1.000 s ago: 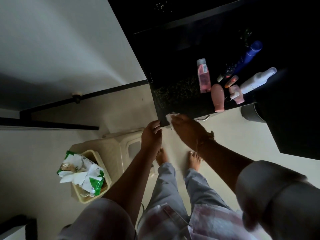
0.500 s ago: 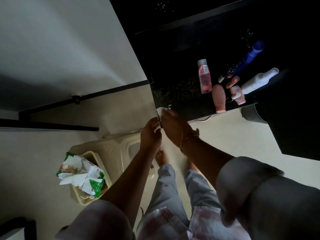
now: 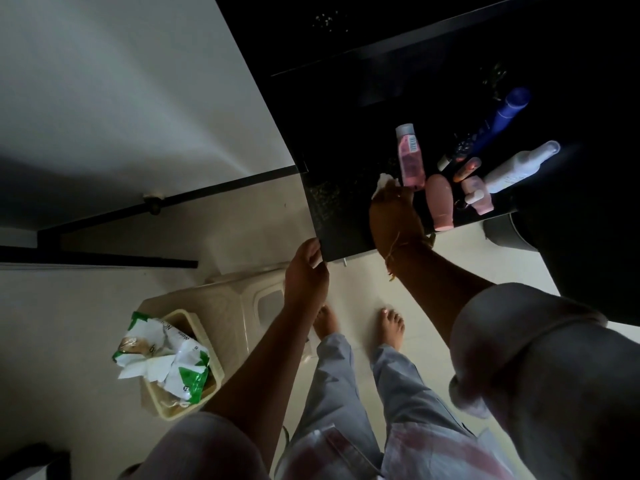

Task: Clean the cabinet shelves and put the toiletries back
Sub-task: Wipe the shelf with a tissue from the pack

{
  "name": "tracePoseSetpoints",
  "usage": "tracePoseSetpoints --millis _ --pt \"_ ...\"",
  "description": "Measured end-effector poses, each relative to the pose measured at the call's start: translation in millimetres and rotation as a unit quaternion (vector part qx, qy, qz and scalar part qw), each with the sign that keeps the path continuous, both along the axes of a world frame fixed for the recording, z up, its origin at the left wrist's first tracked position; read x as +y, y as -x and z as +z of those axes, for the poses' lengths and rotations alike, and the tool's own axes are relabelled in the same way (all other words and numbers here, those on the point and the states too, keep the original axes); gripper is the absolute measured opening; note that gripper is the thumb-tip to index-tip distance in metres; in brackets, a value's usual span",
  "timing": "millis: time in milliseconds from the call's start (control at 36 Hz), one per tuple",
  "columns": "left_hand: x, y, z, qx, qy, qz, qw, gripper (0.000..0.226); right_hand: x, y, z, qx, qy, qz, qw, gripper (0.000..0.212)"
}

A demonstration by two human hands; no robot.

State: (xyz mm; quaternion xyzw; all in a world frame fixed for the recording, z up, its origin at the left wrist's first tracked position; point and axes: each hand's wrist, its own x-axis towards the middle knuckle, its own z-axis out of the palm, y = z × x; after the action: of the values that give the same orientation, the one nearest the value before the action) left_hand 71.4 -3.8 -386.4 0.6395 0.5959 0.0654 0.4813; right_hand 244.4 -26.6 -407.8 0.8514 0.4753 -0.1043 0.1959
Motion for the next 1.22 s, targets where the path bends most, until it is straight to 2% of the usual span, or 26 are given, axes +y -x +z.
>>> tracePoseSetpoints --millis 28,83,167,194,222,278,361,444,500,556,611,639,694,750,778,806,861,917,944,1028,1056,1083,1111,1167,1194,1222 --pt "2 0 -3 -0.001 0.007 0.001 1.000 0.031 2 5 -6 -0.029 -0.010 0.041 0.999 0.050" --pt "6 1 -6 -0.014 0.030 0.010 0.999 0.026 6 20 -13 -0.010 0.005 0.112 0.994 0.034" --pt "10 -1 -3 -0.029 0.037 0.033 0.998 0.030 15 54 -7 0.009 0.059 0.248 0.967 0.038" --pt "10 0 -4 -0.032 0.040 0.050 0.997 0.027 15 65 -5 -0.016 0.053 0.300 0.952 0.040" --pt "10 1 -4 -0.035 0.048 0.066 0.996 0.023 12 74 -4 -0.009 0.029 0.319 0.947 0.041" --pt "12 2 -3 -0.037 0.066 0.086 0.993 0.036 5 82 -4 0.004 -0.050 0.350 0.936 0.041" --pt "12 4 0 -0.034 0.075 0.090 0.993 0.043 8 72 -1 0.034 -0.018 0.353 0.935 0.044" --pt "14 1 2 -0.021 0.053 0.052 0.997 0.041 7 50 -9 0.034 0.015 0.305 0.952 0.051" --pt "14 -1 2 -0.015 0.036 0.005 0.999 0.035 9 35 -6 -0.057 0.048 0.325 0.943 0.051" --pt "13 -5 2 0.008 0.015 -0.026 1.000 0.038 10 18 2 -0.129 0.039 0.301 0.944 0.047" --pt "12 -8 4 0.024 -0.005 -0.042 0.999 0.047 12 6 3 -0.037 0.037 0.164 0.985 0.044" --pt "11 -10 5 0.030 -0.010 -0.048 0.998 0.049 16 3 2 -0.011 0.046 0.107 0.993 0.042" --pt "11 -13 6 0.040 -0.012 -0.049 0.998 0.049 12 -2 -7 0.037 -0.010 0.029 0.999 0.031" --pt "12 -15 6 0.035 -0.013 -0.045 0.998 0.049 6 -12 -7 0.036 0.001 0.008 0.999 0.023" --pt "13 -15 6 0.036 -0.013 -0.044 0.998 0.049 4 -16 -8 0.026 -0.011 0.025 0.999 0.022" --pt "13 -15 6 0.037 -0.012 -0.042 0.998 0.050 5 -18 -4 0.052 -0.018 0.004 0.998 0.023" --pt "13 -14 6 0.037 -0.007 -0.044 0.998 0.051 12 -22 0 0.034 -0.022 -0.007 0.999 0.025" --pt "15 -13 6 0.039 -0.006 -0.054 0.998 0.051 14 -23 6 0.008 0.001 0.043 0.999 0.025" --pt "15 -12 6 0.039 -0.006 -0.059 0.997 0.051 22 -23 17 0.006 0.027 0.004 1.000 0.024" --pt "18 -11 6 0.035 -0.007 -0.065 0.997 0.050 33 -27 15 0.063 0.027 -0.045 0.997 0.017" --pt "18 -11 6 0.034 -0.007 -0.062 0.997 0.050 35 -28 11 0.059 0.050 -0.035 0.996 0.017" --pt "19 -12 8 0.032 -0.009 -0.059 0.998 0.049 34 -29 11 0.127 0.071 -0.041 0.989 0.021" --pt "19 -13 9 0.032 -0.008 -0.054 0.998 0.048 34 -28 9 0.129 0.056 -0.011 0.990 0.027" --pt "21 -14 11 0.036 0.000 -0.037 0.999 0.044 44 -13 17 0.094 -0.060 -0.019 0.994 0.025" --pt "22 -15 11 0.038 0.001 -0.030 0.999 0.040 49 -5 24 0.148 -0.130 -0.048 0.979 0.025" --pt "23 -15 10 0.041 -0.003 -0.028 0.999 0.034 54 5 22 0.176 -0.127 -0.035 0.976 0.026"
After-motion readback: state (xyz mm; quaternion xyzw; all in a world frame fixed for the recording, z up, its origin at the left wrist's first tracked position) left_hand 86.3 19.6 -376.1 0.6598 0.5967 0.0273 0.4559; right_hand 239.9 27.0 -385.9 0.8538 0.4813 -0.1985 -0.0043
